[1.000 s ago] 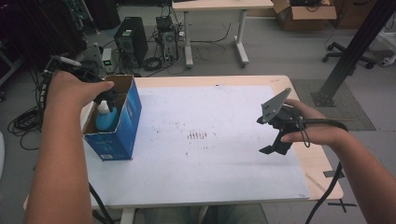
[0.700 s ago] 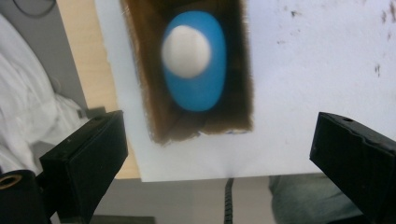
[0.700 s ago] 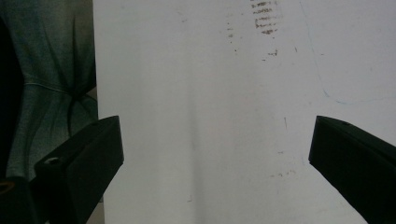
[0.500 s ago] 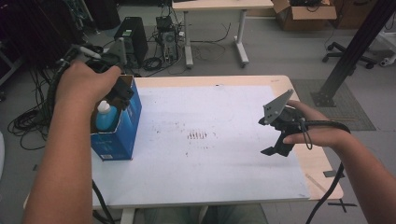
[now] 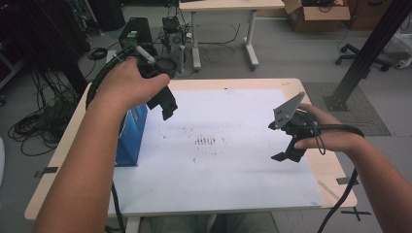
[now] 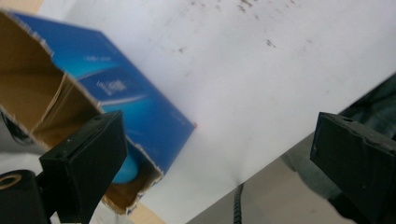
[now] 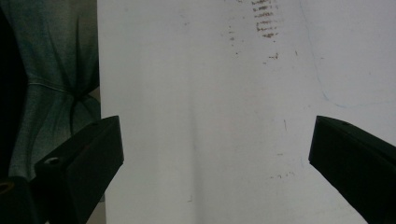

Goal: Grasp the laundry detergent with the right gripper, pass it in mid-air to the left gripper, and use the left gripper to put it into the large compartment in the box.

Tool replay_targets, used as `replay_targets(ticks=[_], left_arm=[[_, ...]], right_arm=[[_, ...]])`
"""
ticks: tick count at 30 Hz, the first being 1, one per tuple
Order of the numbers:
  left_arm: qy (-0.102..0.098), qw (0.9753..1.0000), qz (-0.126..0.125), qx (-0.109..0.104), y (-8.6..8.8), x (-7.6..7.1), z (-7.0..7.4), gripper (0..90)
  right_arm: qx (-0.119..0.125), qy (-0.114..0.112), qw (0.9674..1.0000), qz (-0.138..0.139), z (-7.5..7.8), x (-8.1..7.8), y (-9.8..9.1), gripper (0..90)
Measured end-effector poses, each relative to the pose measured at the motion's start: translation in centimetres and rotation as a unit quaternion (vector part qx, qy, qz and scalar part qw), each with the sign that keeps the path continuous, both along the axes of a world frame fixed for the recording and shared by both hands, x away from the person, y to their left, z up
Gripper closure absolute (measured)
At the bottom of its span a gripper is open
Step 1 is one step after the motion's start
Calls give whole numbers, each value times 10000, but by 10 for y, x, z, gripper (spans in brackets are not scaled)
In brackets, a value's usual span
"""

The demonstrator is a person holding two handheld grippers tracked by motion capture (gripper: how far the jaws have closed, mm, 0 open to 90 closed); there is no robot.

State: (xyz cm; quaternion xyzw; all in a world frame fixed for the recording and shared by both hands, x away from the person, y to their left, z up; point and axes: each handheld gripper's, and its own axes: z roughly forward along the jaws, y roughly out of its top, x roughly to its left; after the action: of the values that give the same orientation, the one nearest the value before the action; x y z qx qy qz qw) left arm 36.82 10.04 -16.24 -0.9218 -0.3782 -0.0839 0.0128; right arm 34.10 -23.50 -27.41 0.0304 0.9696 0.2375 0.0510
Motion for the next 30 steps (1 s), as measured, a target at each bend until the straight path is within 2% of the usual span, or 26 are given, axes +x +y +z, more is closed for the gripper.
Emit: replay_targets(ticks=[1,5,9,10,11,16,20,24,25,26,28,30], left_arm=[[-6,10000,-57,3,-1,0,-1,45],[136,9980,-617,14,-7,-2,-7,45],[307,9922,-1210,14,-13,-5,-16,46],[356,9895,-1398,-21,-14,-6,-18,46],[391,9885,-1459,-40,-15,-7,-19,46],[608,9756,-2095,-231,-21,-11,-29,47],[755,9655,-2471,-329,-24,-14,-35,46],[903,9582,-2702,-273,-27,-15,-41,44],[932,9581,-2694,-276,-27,-15,-42,47],[990,9568,-2724,-234,-28,-15,-44,46],[998,9559,-2756,-184,-28,-13,-47,46],[1030,9569,-2713,-131,-27,-12,-50,46]], right_arm=[[14,4,10000,19,1,0,1,32],[21,-2,10000,94,3,1,4,32],[-9,8,9999,146,7,1,8,32],[-19,3,9999,167,8,2,9,32],[-41,6,9998,181,9,2,10,32],[-140,40,9997,183,12,2,15,33],[-248,85,9995,192,14,3,17,32],[-330,136,9992,172,15,6,18,32],[-365,147,9991,169,14,7,18,32],[-396,146,9990,166,14,8,19,32],[-475,174,9986,174,13,10,20,34],[-476,172,9986,155,12,12,20,34]])
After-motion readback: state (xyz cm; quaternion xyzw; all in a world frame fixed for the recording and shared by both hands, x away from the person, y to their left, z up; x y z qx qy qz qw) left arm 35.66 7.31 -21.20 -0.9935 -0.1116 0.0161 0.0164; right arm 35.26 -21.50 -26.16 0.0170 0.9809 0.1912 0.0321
